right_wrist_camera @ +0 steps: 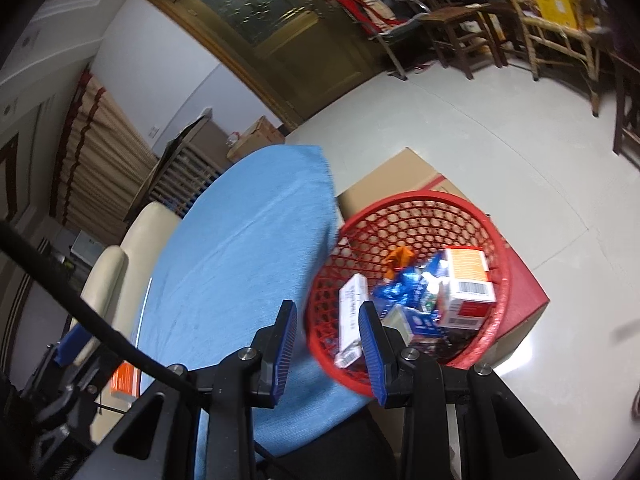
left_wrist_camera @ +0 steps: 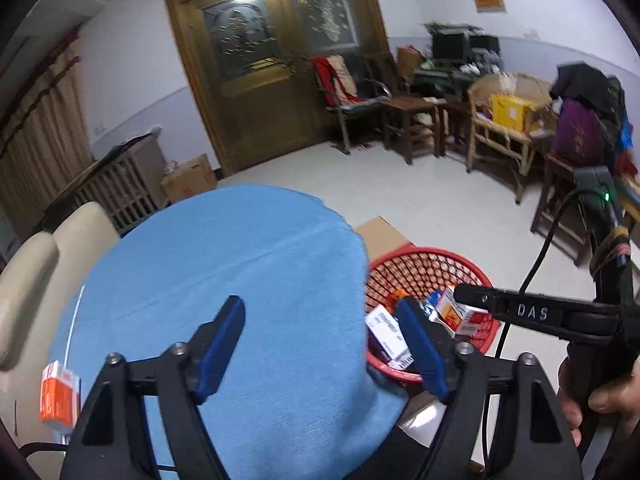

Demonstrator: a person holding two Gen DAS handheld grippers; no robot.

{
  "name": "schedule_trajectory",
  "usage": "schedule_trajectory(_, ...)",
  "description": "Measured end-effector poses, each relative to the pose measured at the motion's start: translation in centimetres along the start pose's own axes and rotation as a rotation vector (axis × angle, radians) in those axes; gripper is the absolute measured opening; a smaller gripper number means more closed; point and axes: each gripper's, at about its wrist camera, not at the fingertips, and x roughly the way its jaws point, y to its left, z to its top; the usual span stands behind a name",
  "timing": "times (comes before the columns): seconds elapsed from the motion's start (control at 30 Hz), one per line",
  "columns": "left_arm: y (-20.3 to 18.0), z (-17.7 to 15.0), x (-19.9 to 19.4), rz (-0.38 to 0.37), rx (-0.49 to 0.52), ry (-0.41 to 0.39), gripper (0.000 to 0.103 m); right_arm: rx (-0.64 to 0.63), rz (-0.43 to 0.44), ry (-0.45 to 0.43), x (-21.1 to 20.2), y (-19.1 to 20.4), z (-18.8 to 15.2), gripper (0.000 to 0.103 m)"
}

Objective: Collect trash

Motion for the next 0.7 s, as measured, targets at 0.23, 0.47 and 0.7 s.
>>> schedule_trajectory(0.23,4.9,-0.7,-2.5,0.131,-0.076,-0.012,0.08,-0.157,0.017,0.012,-0.2,6.3,-1.5,0.036)
schedule_trajectory(0.47,10.4,-2.4,-5.1,0.295,-0.169,-0.023,0.089,-0.326,0.053,0.022,-0.4,13.1,-3.7,0.036)
schedule_trajectory(0.7,15.0,-4.4,-7.4,0.388,-0.261,-0.036,0.089,-0.445,0.077,0.02,-0.7,18.5,-6.5,0.036)
